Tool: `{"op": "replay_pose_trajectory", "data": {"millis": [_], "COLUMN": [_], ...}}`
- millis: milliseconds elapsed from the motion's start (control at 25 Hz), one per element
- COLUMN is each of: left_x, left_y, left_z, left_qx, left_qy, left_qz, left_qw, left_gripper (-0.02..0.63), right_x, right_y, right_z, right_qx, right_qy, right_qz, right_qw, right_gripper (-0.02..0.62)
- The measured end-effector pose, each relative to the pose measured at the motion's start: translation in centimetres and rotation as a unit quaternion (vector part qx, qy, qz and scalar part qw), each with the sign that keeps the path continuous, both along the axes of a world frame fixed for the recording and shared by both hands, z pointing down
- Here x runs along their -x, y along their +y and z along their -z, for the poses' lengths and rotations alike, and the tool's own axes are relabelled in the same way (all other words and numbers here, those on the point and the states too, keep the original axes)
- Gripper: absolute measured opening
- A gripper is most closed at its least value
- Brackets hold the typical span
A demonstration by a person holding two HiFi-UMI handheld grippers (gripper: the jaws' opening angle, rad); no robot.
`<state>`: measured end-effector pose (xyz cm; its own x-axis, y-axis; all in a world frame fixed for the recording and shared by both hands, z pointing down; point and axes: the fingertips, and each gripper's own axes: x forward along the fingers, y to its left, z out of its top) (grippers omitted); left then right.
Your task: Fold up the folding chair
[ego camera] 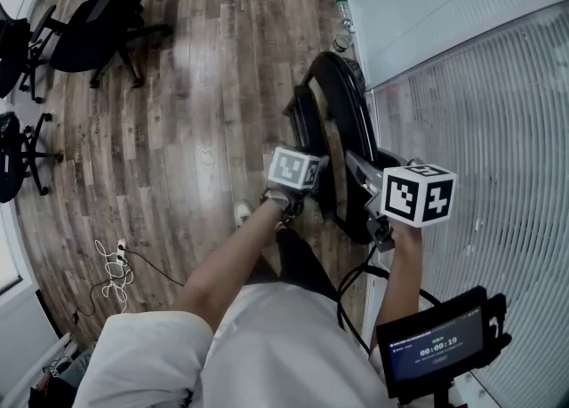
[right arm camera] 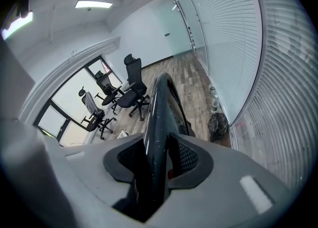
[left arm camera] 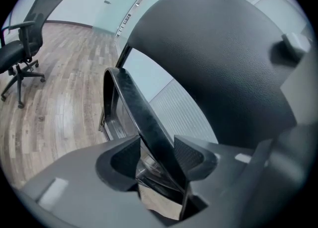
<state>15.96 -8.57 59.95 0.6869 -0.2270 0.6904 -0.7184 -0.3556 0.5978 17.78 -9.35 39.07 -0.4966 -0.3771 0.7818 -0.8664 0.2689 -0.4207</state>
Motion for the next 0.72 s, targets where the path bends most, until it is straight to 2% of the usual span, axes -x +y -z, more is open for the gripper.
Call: {"op": "replay_pose_trajectory", "data": {"millis": [480,720], "left_x": [-0.9,-1.2], "left_y": [0.0,0.1], "left_z": [-0.2,-0.2], "left_qx": [-0.005,-0.006], "left_qy": [-0.008,-0.007], "left_qz": [-0.01,-0.013], "left_qw": [0.9999,0.9999], "left_gripper": [0.209,0.209], "right_x": [-1.1,-1.5], "right_y": [-0.4,-0.5], "right_z": [-0.3,-0.4], "right_qx": [-0.012,-0.012], "right_qy": [0.048,0.043], "right_qz": [0.017,0.008], "right_qw": [0.999,0.999], "right_gripper": [0.08,0.078]}}
